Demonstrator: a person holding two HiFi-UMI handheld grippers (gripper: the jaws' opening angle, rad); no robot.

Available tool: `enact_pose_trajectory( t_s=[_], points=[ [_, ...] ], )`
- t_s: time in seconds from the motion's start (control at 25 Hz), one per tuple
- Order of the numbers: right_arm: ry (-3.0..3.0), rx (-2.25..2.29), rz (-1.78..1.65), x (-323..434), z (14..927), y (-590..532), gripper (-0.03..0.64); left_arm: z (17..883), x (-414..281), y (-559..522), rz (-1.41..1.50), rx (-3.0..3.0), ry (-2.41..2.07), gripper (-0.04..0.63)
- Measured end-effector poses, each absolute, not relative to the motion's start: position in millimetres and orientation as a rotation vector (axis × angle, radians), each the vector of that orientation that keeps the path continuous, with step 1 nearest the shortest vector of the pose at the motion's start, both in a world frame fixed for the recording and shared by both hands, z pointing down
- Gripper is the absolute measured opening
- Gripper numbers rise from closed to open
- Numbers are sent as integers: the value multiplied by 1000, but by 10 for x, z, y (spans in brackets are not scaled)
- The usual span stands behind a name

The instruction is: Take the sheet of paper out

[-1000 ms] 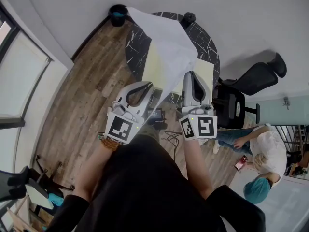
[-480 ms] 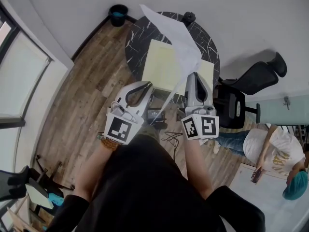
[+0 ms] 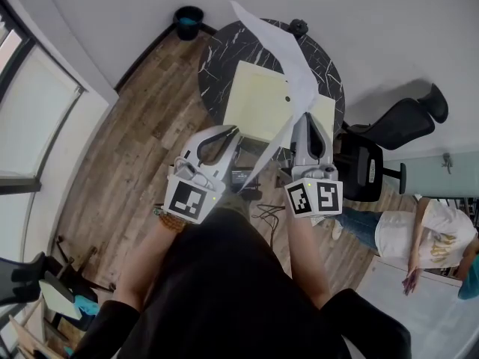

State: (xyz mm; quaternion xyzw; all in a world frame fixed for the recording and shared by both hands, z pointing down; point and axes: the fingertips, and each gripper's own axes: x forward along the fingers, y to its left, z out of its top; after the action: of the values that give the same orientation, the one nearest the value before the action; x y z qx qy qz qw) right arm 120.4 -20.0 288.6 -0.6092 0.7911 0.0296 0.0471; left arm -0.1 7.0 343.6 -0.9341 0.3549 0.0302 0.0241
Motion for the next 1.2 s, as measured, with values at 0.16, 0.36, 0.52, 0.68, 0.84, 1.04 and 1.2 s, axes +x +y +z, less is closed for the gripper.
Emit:
enact_pose_trajectory(
  t_s=[0.16,0.36,0.52,0.68,0.84,1.04,1.2],
  points=[
    [2405,-1847,62,1245,2898,-183,-2,3404,-1,94,112,-2879,1101,15],
    [2396,-1857,46,1294,2930,-204,-2,3398,12,93,112,-2875,1100,15],
    [2389,-1864,31,1317,2961,-206,-2,3399,13,102,114,-2874,1102,15],
    [2389,-1877,37,1364,2985,-223,-2,3415,48,86,110,-2877,1102,15],
    [2387,-1891,38,1399,3012,-191,-2,3432,62,108,112,-2884,1102,15],
    [2395,-1901,41,1453,3043,-174,-3,3443,107,144,101,-2888,1096,15],
    [2400,-1898,32,1490,3082,-174,-3,3467,143,163,93,-2889,1094,15]
  ],
)
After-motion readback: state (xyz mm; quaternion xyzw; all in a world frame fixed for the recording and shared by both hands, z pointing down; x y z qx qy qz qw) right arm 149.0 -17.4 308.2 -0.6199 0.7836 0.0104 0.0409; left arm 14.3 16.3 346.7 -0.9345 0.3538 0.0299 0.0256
